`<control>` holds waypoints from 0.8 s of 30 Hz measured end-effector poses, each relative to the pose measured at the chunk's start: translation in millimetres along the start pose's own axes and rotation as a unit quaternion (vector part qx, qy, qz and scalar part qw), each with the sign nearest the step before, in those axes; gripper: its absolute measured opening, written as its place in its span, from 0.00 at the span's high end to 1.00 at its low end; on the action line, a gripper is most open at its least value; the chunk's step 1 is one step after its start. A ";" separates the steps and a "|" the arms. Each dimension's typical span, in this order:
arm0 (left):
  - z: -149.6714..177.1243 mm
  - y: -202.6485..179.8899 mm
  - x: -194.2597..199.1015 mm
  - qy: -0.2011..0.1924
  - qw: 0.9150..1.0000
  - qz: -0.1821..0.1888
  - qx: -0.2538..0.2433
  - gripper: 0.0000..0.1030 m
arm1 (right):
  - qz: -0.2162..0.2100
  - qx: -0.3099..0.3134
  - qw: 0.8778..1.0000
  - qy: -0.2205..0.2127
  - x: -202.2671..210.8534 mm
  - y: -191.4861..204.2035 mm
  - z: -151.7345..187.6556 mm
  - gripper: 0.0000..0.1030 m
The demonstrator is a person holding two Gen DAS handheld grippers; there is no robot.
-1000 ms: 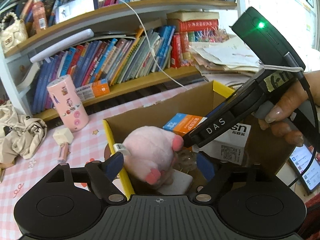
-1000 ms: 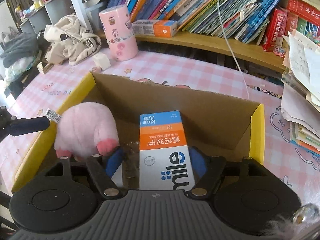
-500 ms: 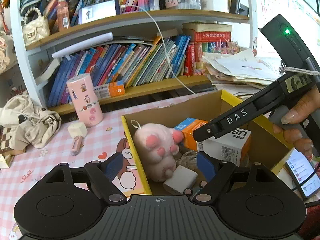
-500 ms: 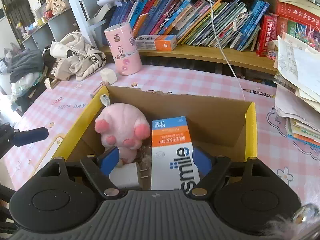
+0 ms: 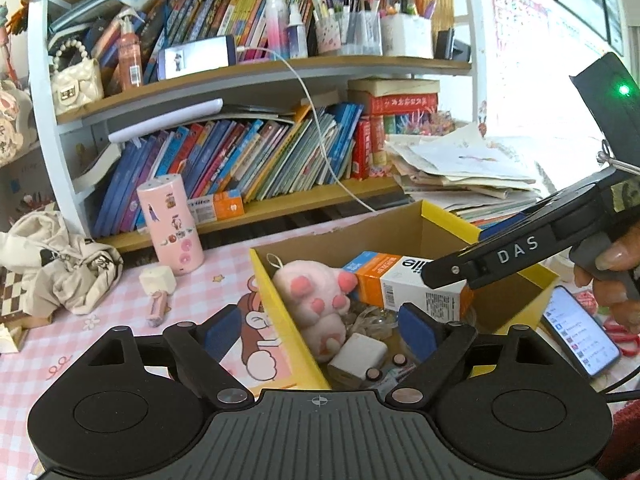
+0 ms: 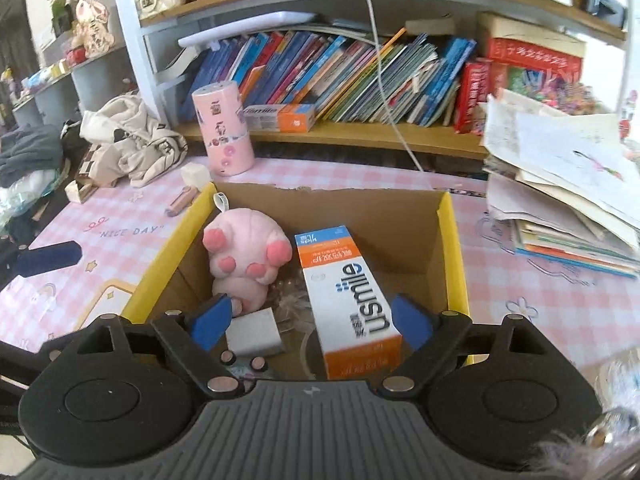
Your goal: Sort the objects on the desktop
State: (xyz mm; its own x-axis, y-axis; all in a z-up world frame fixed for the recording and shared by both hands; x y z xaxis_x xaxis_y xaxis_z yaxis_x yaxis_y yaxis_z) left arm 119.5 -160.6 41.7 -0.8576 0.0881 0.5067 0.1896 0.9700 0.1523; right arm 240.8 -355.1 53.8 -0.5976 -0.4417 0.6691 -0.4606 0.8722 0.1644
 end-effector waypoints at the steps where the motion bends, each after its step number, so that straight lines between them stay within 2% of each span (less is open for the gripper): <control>1: 1.6 2.3 3.6 -0.001 1.000 0.002 0.000 0.15 | 0.005 -0.003 1.000 -0.003 3.7 2.9 2.6 0.16; 12: 24.9 28.1 37.0 -0.003 0.999 0.046 0.001 0.14 | 0.055 -0.031 0.998 -0.023 42.8 48.0 43.1 0.15; 24: 48.3 36.1 55.5 0.011 0.995 0.097 -0.029 0.14 | 0.110 -0.062 0.992 0.003 50.4 84.2 105.1 0.15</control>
State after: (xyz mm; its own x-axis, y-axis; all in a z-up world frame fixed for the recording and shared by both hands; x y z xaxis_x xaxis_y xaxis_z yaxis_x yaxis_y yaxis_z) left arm 55.6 -109.8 34.4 -0.7920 0.2669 0.5492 0.3781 0.9206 0.0978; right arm 103.0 -326.0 25.2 -0.6697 -0.2376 0.7036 -0.2350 0.9666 0.1027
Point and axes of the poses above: each gripper's, at about its wrist camera, not at the fingertips, and x roughly against the way its jaws point, y to its left, z to its underside, the point moved 2 cm from there along -x, roughly the way its jaws point, and after that the axes turned 4 degrees about -x, right-handed, at the moved point
